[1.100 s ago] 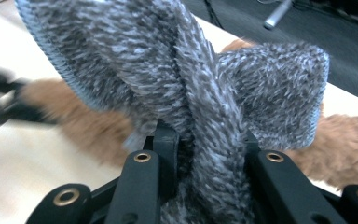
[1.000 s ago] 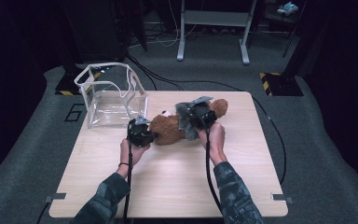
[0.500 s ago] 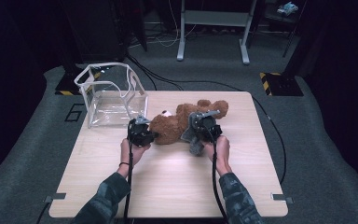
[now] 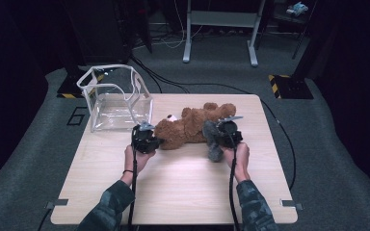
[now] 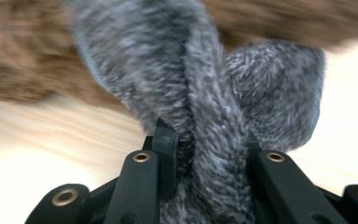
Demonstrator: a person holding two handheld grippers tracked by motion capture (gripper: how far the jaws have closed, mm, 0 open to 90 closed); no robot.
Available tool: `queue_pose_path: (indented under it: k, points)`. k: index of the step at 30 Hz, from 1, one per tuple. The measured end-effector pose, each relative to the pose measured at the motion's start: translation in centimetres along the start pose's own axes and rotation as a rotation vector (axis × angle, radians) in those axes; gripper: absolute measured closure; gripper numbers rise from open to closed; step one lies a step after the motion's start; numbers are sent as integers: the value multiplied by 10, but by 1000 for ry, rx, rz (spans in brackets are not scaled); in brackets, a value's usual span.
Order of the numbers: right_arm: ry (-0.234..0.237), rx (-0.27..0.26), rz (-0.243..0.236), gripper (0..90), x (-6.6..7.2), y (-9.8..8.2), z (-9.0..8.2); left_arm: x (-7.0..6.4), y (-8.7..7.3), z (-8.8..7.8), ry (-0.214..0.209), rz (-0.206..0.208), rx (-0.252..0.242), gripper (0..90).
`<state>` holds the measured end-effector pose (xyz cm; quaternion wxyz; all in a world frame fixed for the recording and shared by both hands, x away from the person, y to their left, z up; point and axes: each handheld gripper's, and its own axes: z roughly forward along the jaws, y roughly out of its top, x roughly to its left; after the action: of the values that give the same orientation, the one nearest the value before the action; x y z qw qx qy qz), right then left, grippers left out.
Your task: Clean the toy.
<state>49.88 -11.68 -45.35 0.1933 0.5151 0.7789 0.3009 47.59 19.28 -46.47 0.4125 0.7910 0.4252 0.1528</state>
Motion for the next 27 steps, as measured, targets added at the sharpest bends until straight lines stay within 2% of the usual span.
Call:
queue_pose_path:
  k: [3, 4, 6, 7, 8, 9, 10, 11, 13, 14, 15, 16, 17, 18, 19, 21, 22, 25, 26, 27]
  points:
    - [-21, 32, -12, 702, 2, 1, 9, 0, 0, 0, -2, 4, 1, 800]
    - [-76, 65, 11, 702, -12, -3, 14, 1, 0, -1, -5, 11, 7, 800]
    - [-171, 108, 38, 700, -30, -11, 13, 0, -2, 0, -9, -1, -5, 800]
    - [-171, 108, 38, 700, -30, -11, 13, 0, -2, 0, -9, -1, -5, 799]
    - [-231, 123, 58, 692, -50, -23, 4, 0, -4, 0, -15, 4, -3, 799]
    - [-244, 133, 72, 682, -59, -28, -1, 0, -4, 0, -15, 4, -3, 800]
    - [-244, 133, 72, 682, -59, -28, -1, 1, -4, 0, -17, 4, -4, 800]
    - [-260, 160, 114, 606, -72, -36, -13, 1, -4, 0, -22, 6, 1, 799]
    - [-214, 196, 142, 468, -81, -43, -20, 0, -4, -1, -21, 13, 8, 798]
    - [-193, 198, 139, 389, -84, -46, -24, 0, -4, -1, -21, 13, 8, 798]
    - [-156, 201, 162, 315, -85, -48, -28, -1, -6, -1, -23, 4, 3, 797]
    - [-156, 201, 162, 315, -85, -48, -28, -1, -6, -1, -23, 4, 3, 797]
    - [-128, 184, 155, 217, -85, -51, -36, -1, -6, -1, -26, 6, 7, 797]
    - [-128, 184, 155, 217, -85, -51, -36, -1, -6, -1, -27, 5, 6, 797]
    - [-85, 175, 169, 160, -84, -51, -45, 1, -5, -2, -27, 16, 19, 796]
    - [-87, 158, 153, 148, -86, -51, -49, 1, -3, -1, -26, 4, 10, 793]
    - [-72, 135, 165, 145, -88, -49, -59, 0, -4, -1, -26, 0, 11, 791]
    - [-76, 114, 172, 120, -93, -47, -67, -1, -4, -2, -24, -1, 13, 777]
    - [-49, 89, 182, 90, -98, -45, -75, 0, -5, -4, -30, -8, 15, 753]
    - [-50, 86, 188, 83, -97, -44, -79, 0, -5, -4, -30, -8, 15, 731]
